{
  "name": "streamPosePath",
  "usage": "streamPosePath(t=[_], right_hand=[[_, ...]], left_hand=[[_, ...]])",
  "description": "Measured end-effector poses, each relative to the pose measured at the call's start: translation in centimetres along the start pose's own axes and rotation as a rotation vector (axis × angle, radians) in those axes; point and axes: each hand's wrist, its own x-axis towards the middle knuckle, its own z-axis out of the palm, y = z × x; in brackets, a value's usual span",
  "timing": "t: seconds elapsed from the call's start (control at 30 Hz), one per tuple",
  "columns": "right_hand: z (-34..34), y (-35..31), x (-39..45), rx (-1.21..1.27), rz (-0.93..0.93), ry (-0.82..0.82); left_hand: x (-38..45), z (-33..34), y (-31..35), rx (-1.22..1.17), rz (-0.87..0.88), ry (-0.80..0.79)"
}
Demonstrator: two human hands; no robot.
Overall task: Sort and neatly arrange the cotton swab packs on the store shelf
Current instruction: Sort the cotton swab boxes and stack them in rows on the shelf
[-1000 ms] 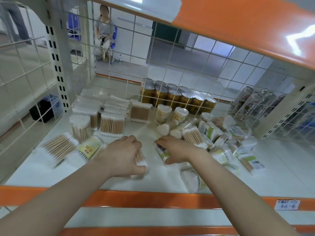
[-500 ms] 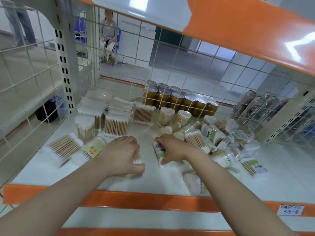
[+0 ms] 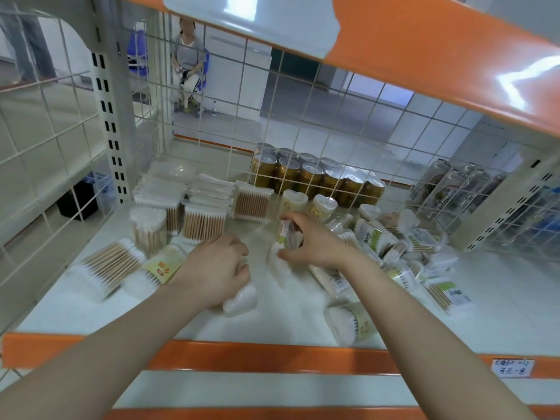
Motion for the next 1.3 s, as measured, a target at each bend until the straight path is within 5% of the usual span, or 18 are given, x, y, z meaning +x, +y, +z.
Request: streamPosePath(t=[0.5, 1.3], right_hand=[[0.5, -1.4, 0.0, 0.355, 0.021, 0.275], [2.5, 1.0, -0.9, 0.393, 0.143, 0.162]], left_hand=[[0.8, 0.9, 0.9, -0.004, -0.068, 0.086], [1.5, 0.9, 0.3, -0.329, -0.214, 0.351]])
